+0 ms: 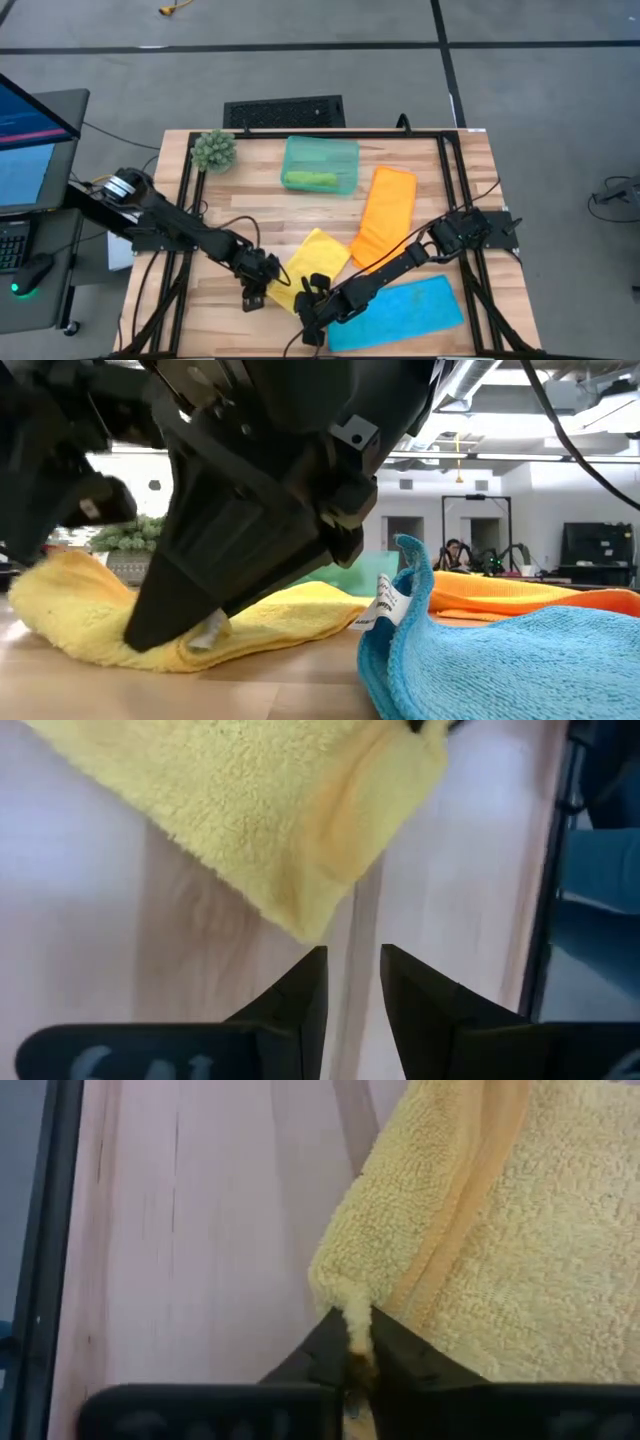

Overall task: Roll microfiber towels into tight, uniform cylinder then place into a basket
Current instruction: Roll the yellow towel

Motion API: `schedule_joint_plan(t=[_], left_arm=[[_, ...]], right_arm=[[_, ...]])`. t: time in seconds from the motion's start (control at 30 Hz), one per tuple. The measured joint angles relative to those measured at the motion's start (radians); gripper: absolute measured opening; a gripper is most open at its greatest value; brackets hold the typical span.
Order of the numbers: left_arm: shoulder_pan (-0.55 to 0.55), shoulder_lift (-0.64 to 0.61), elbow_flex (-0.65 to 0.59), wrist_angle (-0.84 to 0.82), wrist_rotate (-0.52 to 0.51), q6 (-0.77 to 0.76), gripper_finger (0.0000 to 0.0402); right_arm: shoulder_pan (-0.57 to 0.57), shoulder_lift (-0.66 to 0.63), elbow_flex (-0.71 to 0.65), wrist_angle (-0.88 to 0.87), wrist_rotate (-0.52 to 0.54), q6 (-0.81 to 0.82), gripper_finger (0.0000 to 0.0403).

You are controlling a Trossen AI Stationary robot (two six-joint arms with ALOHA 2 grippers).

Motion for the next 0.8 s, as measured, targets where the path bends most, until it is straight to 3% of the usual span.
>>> schedule_joint_plan(t=[0.17, 0.3, 0.57, 0.8], left_arm=[[0.000, -0.086, 0.000, -0.065, -0.081, 0.043, 0.0087], [-0.009, -0.097, 0.000, -0.057, -0.126, 0.133, 0.0087], [-0.102, -0.085, 0.000, 0.032, -0.276, 0.532, 0.0087], [-0.142, -0.085, 0.001, 0.120, -0.297, 0.692, 0.0087]], right_arm=[[0.001, 0.000, -0.001, 0.000, 0.002, 0.015, 0.0013], [0.008, -0.002, -0.003, 0.019, 0.024, 0.079, 0.0023], [0.055, 0.003, -0.006, 0.089, 0.066, 0.230, 0.0009], [0.099, 0.007, -0.008, 0.111, 0.192, 0.484, 0.0022]])
